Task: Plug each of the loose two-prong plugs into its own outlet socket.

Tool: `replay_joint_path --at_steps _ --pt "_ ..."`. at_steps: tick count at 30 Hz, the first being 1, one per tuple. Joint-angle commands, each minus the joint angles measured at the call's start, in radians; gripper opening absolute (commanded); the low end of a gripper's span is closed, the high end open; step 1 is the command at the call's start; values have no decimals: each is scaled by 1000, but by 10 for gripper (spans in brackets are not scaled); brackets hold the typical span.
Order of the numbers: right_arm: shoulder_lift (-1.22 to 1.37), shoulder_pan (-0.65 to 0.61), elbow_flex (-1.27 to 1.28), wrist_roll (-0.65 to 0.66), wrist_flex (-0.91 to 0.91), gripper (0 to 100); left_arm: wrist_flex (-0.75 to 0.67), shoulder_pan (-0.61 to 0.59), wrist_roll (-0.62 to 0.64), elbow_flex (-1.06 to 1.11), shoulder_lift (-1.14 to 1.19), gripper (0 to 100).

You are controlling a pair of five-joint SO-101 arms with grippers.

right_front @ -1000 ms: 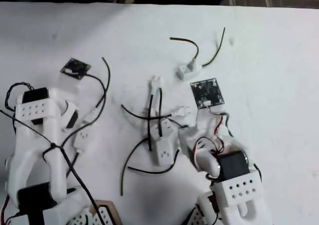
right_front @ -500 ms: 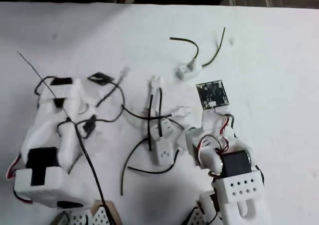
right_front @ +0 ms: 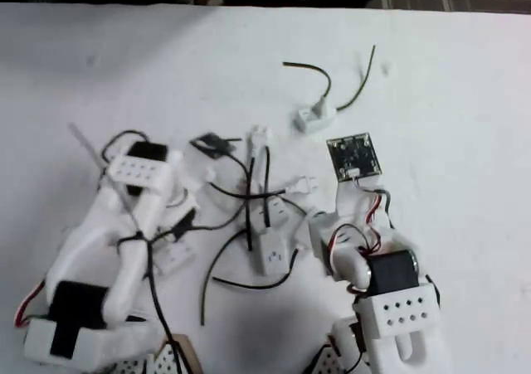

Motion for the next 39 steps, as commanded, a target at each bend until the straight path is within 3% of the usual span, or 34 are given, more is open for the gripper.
replay_joint_path --at_steps 1,8,13,23,27,30,39 --pt "-12 4 -8 8 7 115 61 -105 -11 -35 -147 24" --pt "-8 -156 -15 -3 -35 115 101 -372 -112 -40 -401 24" --pt "4 -314 -35 -31 -119 112 25 -542 -114 68 -515 24" --pt "506 -487 -350 -124 -94 118 -301 -599 -103 463 -656 24" --pt "722 -570 -517 -183 -99 194 -402 -673 -89 548 -702 24" --pt "889 -622 -655 -219 -101 245 -430 -719 -34 571 -725 24" --pt "1340 -653 -1003 -351 -229 248 -430 -760 -28 577 -734 24"
